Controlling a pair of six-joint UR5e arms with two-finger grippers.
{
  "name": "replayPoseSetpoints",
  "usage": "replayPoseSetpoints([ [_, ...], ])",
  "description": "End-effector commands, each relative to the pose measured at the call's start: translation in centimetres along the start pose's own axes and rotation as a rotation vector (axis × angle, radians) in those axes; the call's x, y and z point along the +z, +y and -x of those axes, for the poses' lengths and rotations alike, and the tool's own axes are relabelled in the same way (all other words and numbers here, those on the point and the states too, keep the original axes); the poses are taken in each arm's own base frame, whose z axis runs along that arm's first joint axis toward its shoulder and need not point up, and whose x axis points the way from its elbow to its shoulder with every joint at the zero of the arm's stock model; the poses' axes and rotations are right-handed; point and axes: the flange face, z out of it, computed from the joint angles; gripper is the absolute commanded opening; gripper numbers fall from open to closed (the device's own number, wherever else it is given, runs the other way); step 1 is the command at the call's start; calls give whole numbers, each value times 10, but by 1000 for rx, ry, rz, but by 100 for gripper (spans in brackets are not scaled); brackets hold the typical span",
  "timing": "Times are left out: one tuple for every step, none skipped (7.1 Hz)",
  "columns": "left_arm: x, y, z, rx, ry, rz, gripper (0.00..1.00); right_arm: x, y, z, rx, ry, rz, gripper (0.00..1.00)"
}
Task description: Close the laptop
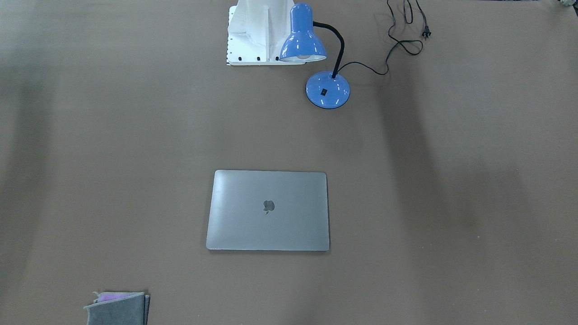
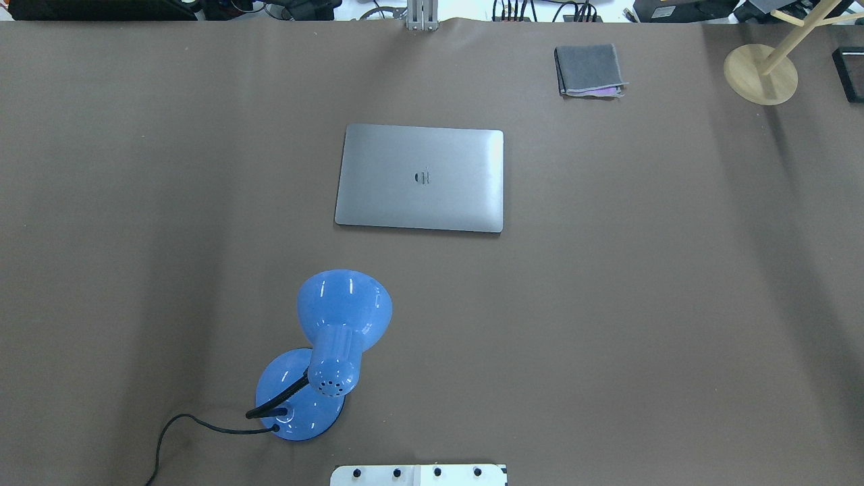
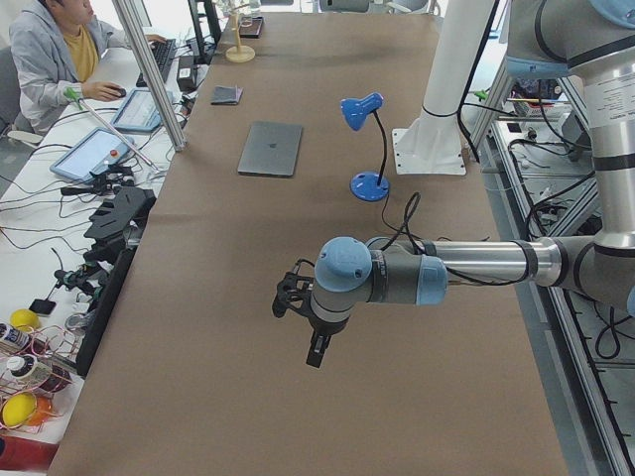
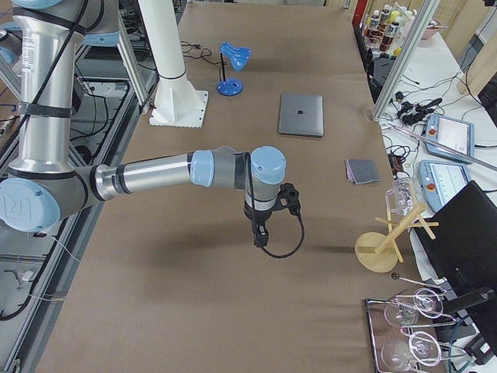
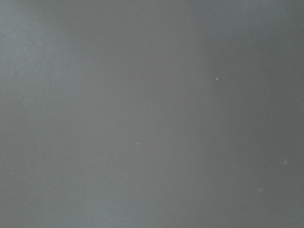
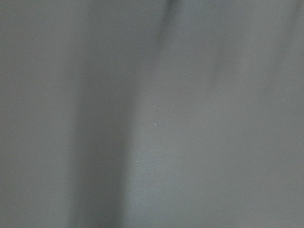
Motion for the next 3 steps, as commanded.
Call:
replayPoseSetpoints([
  [-4, -1, -1, 6, -3, -12, 98, -6, -8, 3, -7, 6, -13, 100],
  [-7, -9, -3, 19, -6, -21, 98, -6, -8, 4, -7, 2, -14, 100],
  [-9, -15, -2, 25, -10, -29, 98, -5, -10, 2, -2, 1, -12, 100],
])
